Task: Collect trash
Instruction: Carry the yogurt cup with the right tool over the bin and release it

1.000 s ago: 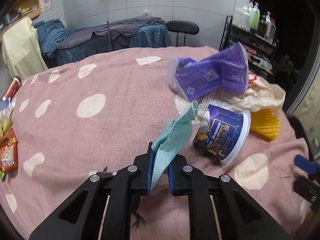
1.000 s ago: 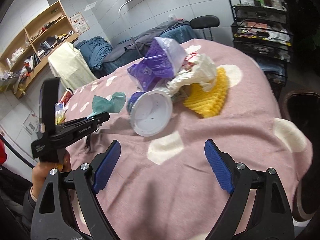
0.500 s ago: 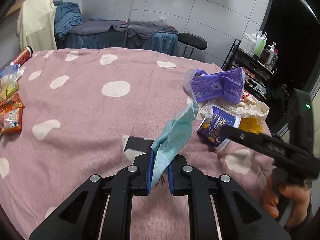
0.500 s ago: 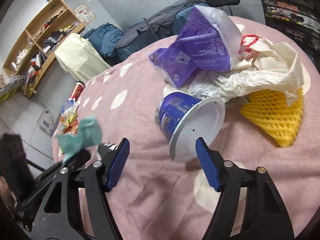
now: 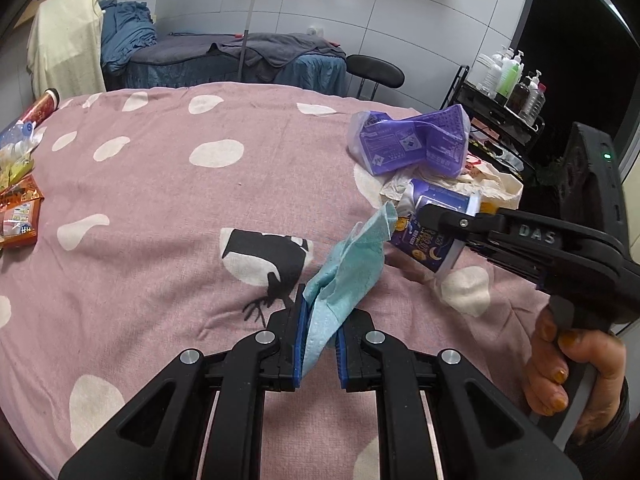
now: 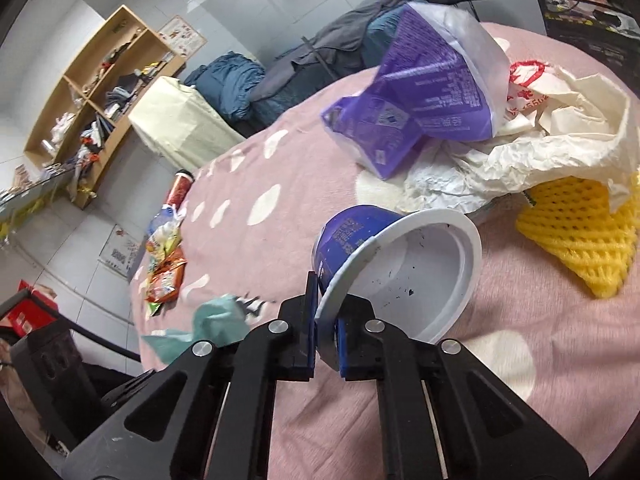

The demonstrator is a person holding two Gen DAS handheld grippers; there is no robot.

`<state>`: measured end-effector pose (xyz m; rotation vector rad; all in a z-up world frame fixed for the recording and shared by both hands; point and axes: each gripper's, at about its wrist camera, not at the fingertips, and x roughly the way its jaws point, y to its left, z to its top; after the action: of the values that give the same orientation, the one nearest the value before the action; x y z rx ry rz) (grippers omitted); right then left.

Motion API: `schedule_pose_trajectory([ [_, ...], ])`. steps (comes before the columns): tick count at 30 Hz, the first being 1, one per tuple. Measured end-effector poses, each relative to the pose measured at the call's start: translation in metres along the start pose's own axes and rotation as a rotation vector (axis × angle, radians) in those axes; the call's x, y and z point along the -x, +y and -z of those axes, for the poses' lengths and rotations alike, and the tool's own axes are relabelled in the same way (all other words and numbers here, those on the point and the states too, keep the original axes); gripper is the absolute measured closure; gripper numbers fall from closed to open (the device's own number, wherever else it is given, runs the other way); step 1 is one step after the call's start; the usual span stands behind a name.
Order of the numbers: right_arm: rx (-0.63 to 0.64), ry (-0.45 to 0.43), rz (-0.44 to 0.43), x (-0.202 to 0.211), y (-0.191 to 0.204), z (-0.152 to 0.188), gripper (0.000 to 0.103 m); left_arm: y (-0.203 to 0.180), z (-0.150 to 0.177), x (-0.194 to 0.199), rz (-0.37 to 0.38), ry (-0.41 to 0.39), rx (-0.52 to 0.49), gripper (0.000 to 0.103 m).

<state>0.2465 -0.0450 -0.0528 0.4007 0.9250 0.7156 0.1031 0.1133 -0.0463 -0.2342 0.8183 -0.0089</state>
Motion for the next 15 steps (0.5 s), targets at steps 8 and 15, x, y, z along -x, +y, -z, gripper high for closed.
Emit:
schedule_pose_trajectory([
  [8,0.076,-0.069,0.002,0.055,0.011,0.026,0.094,-0.015,0.004,0.009,0.026,-0.01,-0.022,0.09],
  [15,0.098,-0.143,0.091,0.1,-0.002,0.043,0.094,-0.044,0.006,0.009,0.061,-0.009,-0.068,0.09],
])
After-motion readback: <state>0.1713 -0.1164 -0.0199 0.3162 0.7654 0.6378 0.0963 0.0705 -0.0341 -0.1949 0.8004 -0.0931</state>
